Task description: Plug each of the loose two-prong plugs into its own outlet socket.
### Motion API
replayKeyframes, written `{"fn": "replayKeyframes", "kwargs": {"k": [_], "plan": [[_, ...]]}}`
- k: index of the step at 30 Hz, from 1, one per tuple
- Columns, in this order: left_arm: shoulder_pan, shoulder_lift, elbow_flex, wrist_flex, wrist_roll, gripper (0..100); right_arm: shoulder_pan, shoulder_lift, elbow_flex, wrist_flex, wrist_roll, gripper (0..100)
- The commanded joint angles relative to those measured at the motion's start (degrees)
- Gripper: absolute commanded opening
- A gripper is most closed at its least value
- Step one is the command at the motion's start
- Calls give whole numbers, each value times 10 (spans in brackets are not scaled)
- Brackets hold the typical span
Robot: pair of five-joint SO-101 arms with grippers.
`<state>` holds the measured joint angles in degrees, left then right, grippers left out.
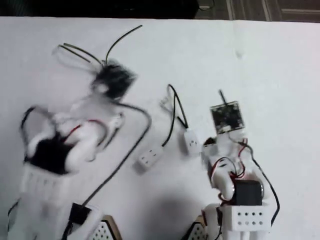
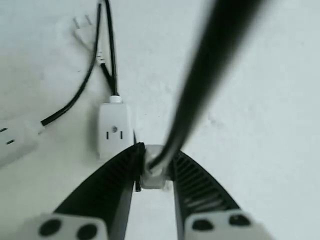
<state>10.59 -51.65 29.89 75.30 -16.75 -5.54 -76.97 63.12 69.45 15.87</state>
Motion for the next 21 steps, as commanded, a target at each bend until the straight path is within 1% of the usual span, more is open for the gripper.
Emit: {"fn": "replayKeyframes", "kwargs": {"k": [1,6,10,12,17,21], "plan": [[-73,-110,74,-41,-4,24,-85,-4,-76,44,-36,18],[-154,-259,229,-100,-2,22,-238,-3,-100,74,-66,18],[-189,-363,330,-113,-3,22,-324,-3,-100,63,-156,18],[-200,-401,367,-113,-3,22,-355,-3,-99,44,-180,18],[-211,-465,447,-113,-4,22,-399,-3,-40,-35,-178,18],[-211,-495,497,-113,-4,22,-407,-3,36,-123,-139,18]]}}
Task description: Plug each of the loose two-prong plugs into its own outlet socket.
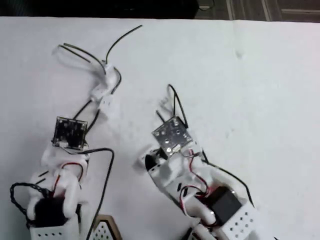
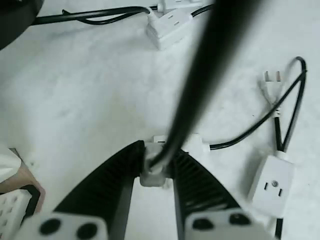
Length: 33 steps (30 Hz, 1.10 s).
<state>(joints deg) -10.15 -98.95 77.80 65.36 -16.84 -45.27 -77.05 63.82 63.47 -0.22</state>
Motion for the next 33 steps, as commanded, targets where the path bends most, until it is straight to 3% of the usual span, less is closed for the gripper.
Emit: {"fn": "replayKeyframes", "kwargs": {"k": [1,7,14,23,33], "plan": [[-5,-28,26,-13,-3,22,-11,-2,44,-86,25,18],[-23,-43,69,-13,-4,23,-55,-1,106,-156,30,18],[-23,-43,73,-13,-4,23,-58,58,126,-221,30,18],[-23,-44,81,-13,-13,23,-16,269,93,-336,63,18],[-23,-44,86,-13,-31,23,10,288,93,-355,83,18]]}}
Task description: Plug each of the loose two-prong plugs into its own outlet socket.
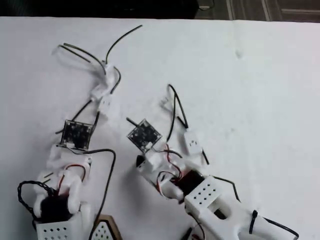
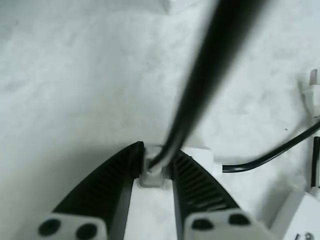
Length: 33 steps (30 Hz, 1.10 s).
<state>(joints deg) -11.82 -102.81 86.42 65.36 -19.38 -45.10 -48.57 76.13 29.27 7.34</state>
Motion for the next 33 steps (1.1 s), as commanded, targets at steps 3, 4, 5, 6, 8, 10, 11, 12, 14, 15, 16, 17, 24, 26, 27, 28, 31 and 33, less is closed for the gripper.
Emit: {"fn": "replayKeyframes", "kwargs": {"k": [3,4,5,6,8,10,11,12,14,15,16,17,24,26,27,28,31,33], "plan": [[-6,-6,1,-13,-5,23,7,4,-24,-12,3,18],[-6,-6,1,-13,-5,23,7,4,-21,-13,3,18],[-6,-6,1,-13,-5,23,7,4,-18,-13,3,18],[-6,-6,1,-13,-5,23,7,5,-15,-13,3,18],[-6,-6,1,-13,-5,23,7,5,-5,-13,3,18],[-6,-6,1,-13,-6,23,7,5,5,-14,2,18],[-6,-6,1,-13,-6,23,7,5,11,-14,2,18],[-6,-6,1,-13,-6,23,7,5,16,-15,2,18],[-6,-6,1,-13,-6,23,7,6,32,-34,2,18],[-6,-6,1,-13,-6,23,7,6,39,-44,2,18],[-6,-6,1,-13,-6,23,7,6,46,-51,2,18],[-6,-6,1,-13,-6,23,7,6,48,-56,2,18],[-6,-6,2,-13,-6,23,7,15,55,-52,4,18],[-6,-6,2,-13,-6,23,3,40,52,-53,5,18],[-6,-6,2,-13,-6,23,-2,57,51,-56,6,18],[-6,-6,2,-13,-6,23,-7,75,50,-58,6,18],[-6,-6,2,-13,-6,23,-8,123,20,-54,3,18],[-6,-6,2,-13,-6,23,-6,150,1,-54,3,18]]}}
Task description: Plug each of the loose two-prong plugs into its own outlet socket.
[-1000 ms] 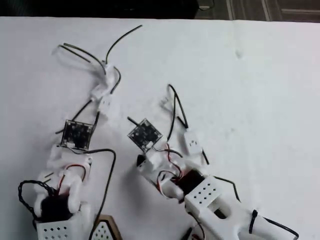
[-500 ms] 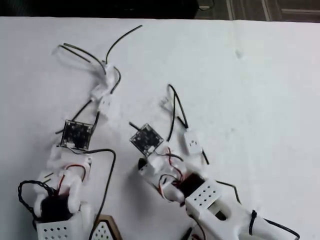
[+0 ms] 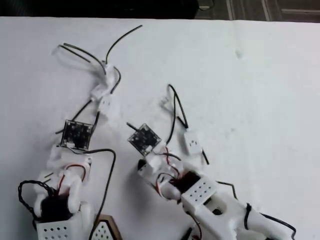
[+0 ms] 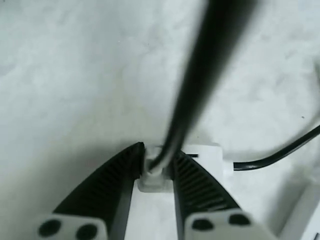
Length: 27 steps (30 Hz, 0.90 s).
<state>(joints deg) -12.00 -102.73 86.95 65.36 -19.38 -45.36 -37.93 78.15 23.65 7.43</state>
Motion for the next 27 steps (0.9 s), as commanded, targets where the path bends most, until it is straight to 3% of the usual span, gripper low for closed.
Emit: {"fn": "replayKeyframes", "kwargs": {"k": [1,10,14,17,20,27], "plan": [[-4,-7,-4,-13,-6,23,-3,53,-26,2,2,18],[-4,-7,-4,-13,-6,24,-6,74,-41,4,7,28],[-4,-7,-6,-13,-6,45,-3,73,-56,22,5,169],[-4,-7,-4,-10,-2,143,-3,67,-101,91,2,259],[-4,-7,-4,-7,0,231,-5,19,-162,187,2,265],[-3,-7,-4,-9,24,234,-6,-159,-308,392,3,265]]}}
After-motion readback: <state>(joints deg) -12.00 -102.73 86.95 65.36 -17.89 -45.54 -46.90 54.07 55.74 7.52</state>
